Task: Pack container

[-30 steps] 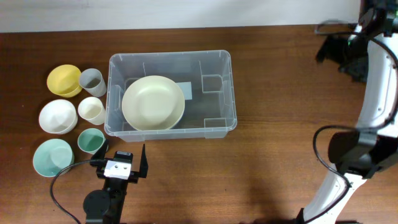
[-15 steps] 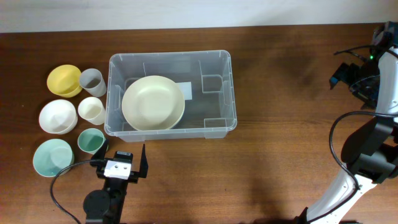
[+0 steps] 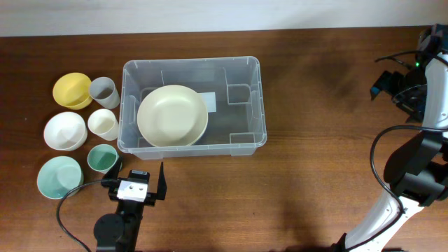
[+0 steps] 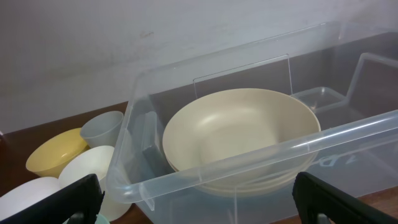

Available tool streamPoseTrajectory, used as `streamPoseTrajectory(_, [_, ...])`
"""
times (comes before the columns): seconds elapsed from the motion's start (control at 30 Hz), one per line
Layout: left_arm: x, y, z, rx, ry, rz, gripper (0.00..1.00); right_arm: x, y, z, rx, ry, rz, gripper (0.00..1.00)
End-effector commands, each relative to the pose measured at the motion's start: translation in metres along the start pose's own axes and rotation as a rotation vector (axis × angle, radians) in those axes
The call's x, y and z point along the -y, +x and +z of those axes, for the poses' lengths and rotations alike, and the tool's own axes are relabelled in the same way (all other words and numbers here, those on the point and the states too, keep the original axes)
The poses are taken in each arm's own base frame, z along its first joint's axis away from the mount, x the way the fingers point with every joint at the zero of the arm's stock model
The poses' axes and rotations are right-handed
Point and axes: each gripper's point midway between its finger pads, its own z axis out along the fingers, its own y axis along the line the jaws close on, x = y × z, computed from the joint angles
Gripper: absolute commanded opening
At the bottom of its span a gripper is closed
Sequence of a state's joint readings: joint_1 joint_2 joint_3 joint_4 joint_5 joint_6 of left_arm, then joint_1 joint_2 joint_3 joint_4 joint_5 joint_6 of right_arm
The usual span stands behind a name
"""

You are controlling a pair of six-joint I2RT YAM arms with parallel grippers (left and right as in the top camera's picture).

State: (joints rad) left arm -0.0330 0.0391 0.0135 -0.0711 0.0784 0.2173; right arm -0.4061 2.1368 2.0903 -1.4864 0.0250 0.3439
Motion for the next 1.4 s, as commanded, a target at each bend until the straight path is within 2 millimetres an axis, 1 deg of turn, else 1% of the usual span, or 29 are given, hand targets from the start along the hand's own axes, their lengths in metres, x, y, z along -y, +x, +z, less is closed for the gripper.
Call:
streamPoseTrajectory(0.0, [-0.002, -0.006, 0.000, 0.031, -0.009, 0.008, 1.00, 0.000, 0.000, 0.000, 0.003, 0.001, 0.012, 0.99])
streamPoseTrajectory(0.1, [-0.009, -0.038, -0.003, 0.160, -0.038, 0.018, 1.00, 0.000, 0.000, 0.000, 0.003, 0.001, 0.012, 0.99])
streamPoseTrajectory(0.13, [-0.012, -0.052, -0.006, 0.219, -0.052, 0.024, 1.00, 0.001, 0.000, 0.000, 0.003, 0.001, 0.011, 0.99])
streamPoseTrajectory(0.23, [-0.020, -0.093, -0.019, 0.390, -0.090, 0.038, 1.00, 0.000, 0.000, 0.000, 0.003, 0.001, 0.012, 0.99])
streamPoseTrajectory(0.3, [-0.026, -0.113, -0.029, 0.467, -0.120, 0.042, 1.00, 0.001, 0.000, 0.000, 0.003, 0.001, 0.011, 0.99])
streamPoseTrajectory(0.4, [-0.044, -0.138, -0.039, 0.502, -0.206, 0.025, 1.00, 0.001, 0.000, 0.000, 0.003, 0.001, 0.011, 0.99])
streamPoseTrajectory(0.47, [-0.052, -0.155, -0.042, 0.509, -0.231, 0.023, 1.00, 0.000, 0.000, 0.000, 0.003, 0.001, 0.012, 0.99])
streamPoseTrajectory(0.5, [-0.055, -0.169, -0.042, 0.507, -0.234, 0.034, 1.00, 0.000, 0.000, 0.000, 0.003, 0.001, 0.012, 0.99])
streamPoseTrajectory(0.57, [-0.062, -0.192, -0.038, 0.486, -0.237, 0.035, 1.00, 0.000, 0.000, 0.000, 0.003, 0.001, 0.012, 0.99])
streamPoseTrajectory(0.63, [-0.068, -0.215, -0.027, 0.433, -0.222, 0.038, 1.00, 0.000, 0.000, 0.000, 0.003, 0.001, 0.012, 0.99])
streamPoseTrajectory(0.7, [-0.072, -0.237, -0.007, 0.361, -0.184, 0.043, 1.00, 0.001, 0.000, 0.000, 0.003, 0.001, 0.011, 0.99])
streamPoseTrajectory(0.77, [-0.077, -0.254, 0.009, 0.321, -0.174, 0.040, 1.00, 0.001, 0.000, 0.000, 0.003, 0.001, 0.011, 0.99])
streamPoseTrajectory(0.8, [-0.079, -0.259, 0.017, 0.307, -0.170, 0.040, 1.00, 0.000, 0.000, 0.000, 0.003, 0.001, 0.012, 0.99])
streamPoseTrajectory(0.87, [-0.081, -0.262, 0.033, 0.268, -0.163, 0.037, 1.00, 0.000, 0.000, 0.000, 0.003, 0.001, 0.012, 0.99])
streamPoseTrajectory(0.9, [-0.087, -0.261, 0.040, 0.248, -0.184, 0.033, 1.00, 0.001, 0.000, 0.000, 0.003, 0.001, 0.011, 0.99])
streamPoseTrajectory(0.97, [-0.106, -0.252, 0.049, 0.180, -0.278, 0.005, 1.00, 0.001, 0.000, 0.000, 0.003, 0.001, 0.011, 0.99])
streamPoseTrajectory(1.07, [-0.156, -0.224, 0.052, 0.000, -0.504, -0.158, 1.00, 0.000, 0.000, 0.000, 0.003, 0.001, 0.012, 0.99])
streamPoseTrajectory(1.13, [-0.174, -0.207, 0.052, -0.127, -0.555, -0.220, 1.00, 0.001, 0.000, 0.000, 0.003, 0.001, 0.011, 0.99])
streamPoseTrajectory(1.2, [-0.196, -0.186, 0.047, -0.283, -0.611, -0.302, 1.00, 0.000, 0.000, 0.000, 0.003, 0.001, 0.012, 0.99])
streamPoseTrajectory(1.27, [-0.219, -0.165, 0.042, -0.424, -0.653, -0.347, 1.00, 0.001, 0.000, 0.000, 0.003, 0.001, 0.011, 0.99])
streamPoseTrajectory(1.33, [-0.238, -0.146, 0.047, -0.502, -0.673, -0.379, 1.00, 0.001, 0.000, 0.000, 0.003, 0.001, 0.011, 0.99])
streamPoseTrajectory(1.37, [-0.243, -0.137, 0.051, -0.524, -0.671, -0.393, 1.00, 0.001, 0.000, 0.000, 0.003, 0.001, 0.011, 0.99])
